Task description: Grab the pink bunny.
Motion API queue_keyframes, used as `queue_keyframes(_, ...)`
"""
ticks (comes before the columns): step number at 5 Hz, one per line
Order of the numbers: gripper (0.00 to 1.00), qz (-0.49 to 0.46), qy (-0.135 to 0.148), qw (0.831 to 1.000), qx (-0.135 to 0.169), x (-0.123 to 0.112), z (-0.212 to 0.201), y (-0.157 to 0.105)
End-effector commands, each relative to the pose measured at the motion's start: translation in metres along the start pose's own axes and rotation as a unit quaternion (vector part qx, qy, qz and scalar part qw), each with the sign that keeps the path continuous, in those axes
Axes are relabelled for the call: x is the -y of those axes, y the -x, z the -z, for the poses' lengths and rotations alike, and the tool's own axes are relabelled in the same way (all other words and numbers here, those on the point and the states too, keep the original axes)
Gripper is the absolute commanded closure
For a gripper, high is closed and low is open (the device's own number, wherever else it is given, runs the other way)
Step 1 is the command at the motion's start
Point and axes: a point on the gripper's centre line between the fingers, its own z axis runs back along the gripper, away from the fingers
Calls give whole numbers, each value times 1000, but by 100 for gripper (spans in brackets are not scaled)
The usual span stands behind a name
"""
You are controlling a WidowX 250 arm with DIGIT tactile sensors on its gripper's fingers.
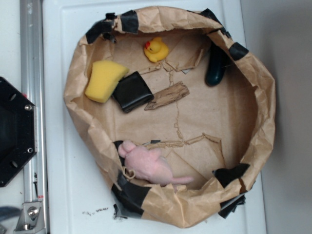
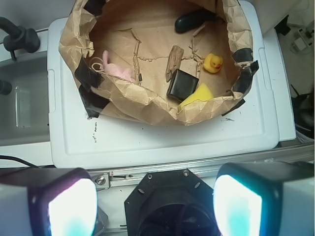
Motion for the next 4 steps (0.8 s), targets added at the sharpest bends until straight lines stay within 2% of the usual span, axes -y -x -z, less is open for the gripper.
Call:
queue_keyframes(1,0,0,0,1000,0,0,0,0)
queue_keyframes(2,0,7,45,999,1,-9,21,-48)
queue_keyframes(3,0,-12,111,994,-5,-23,55,-95)
queue_keyframes(4,0,-30,122,991,-34,-24,99,-130)
